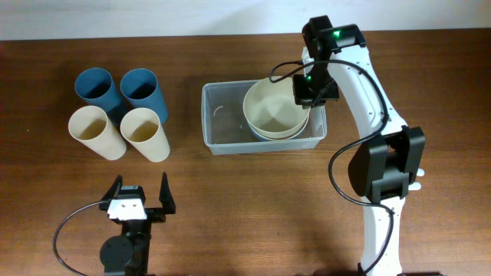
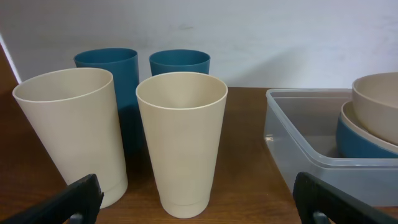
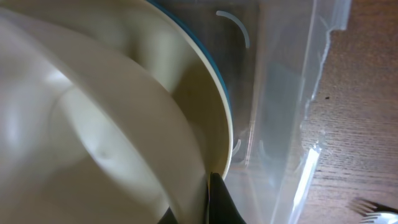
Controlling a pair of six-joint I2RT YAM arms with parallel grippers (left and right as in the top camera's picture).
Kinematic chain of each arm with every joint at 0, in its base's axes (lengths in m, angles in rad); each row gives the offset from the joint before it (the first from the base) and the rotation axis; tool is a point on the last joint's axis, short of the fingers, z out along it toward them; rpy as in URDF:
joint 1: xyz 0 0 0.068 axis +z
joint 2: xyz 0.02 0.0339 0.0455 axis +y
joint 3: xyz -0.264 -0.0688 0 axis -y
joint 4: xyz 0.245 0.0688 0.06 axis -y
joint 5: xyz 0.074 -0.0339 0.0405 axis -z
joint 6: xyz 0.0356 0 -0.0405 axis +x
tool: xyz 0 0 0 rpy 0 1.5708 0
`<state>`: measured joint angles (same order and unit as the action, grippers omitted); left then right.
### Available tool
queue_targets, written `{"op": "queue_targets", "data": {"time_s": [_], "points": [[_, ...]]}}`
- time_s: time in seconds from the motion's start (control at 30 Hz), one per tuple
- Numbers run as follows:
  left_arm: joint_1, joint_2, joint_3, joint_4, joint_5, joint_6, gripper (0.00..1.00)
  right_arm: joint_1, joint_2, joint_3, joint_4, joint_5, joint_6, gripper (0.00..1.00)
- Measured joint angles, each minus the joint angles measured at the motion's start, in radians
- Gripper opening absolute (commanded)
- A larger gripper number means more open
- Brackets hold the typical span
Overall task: Pack container
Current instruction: 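Lower the cream bowl onto the stacked bowls and release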
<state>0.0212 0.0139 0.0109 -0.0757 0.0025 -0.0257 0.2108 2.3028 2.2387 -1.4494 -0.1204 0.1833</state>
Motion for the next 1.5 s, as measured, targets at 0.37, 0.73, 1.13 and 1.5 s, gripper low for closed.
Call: {"op": "queue_targets", "data": {"time_s": [0.37, 0.73, 1.13, 1.5], "points": [[0.0, 0.0, 0.0, 0.0, 0.0, 0.0, 1.0, 0.0, 0.0, -0.003, 0.016, 0.0, 0.001, 0.19], [0.0, 0.0, 0.0, 0.0, 0.0, 0.0, 1.0, 0.0, 0.0, -0.003, 0.022, 0.0, 0.003, 0.04], [0.0, 0.0, 0.0, 0.0, 0.0, 0.0, 1.0, 0.0, 0.0, -0.003, 0.023, 0.0, 0.003, 0.04], [0.0, 0.0, 0.0, 0.0, 0.0, 0.0, 1.0, 0.0, 0.0, -0.013, 0.023, 0.0, 0.003, 0.04]]}}
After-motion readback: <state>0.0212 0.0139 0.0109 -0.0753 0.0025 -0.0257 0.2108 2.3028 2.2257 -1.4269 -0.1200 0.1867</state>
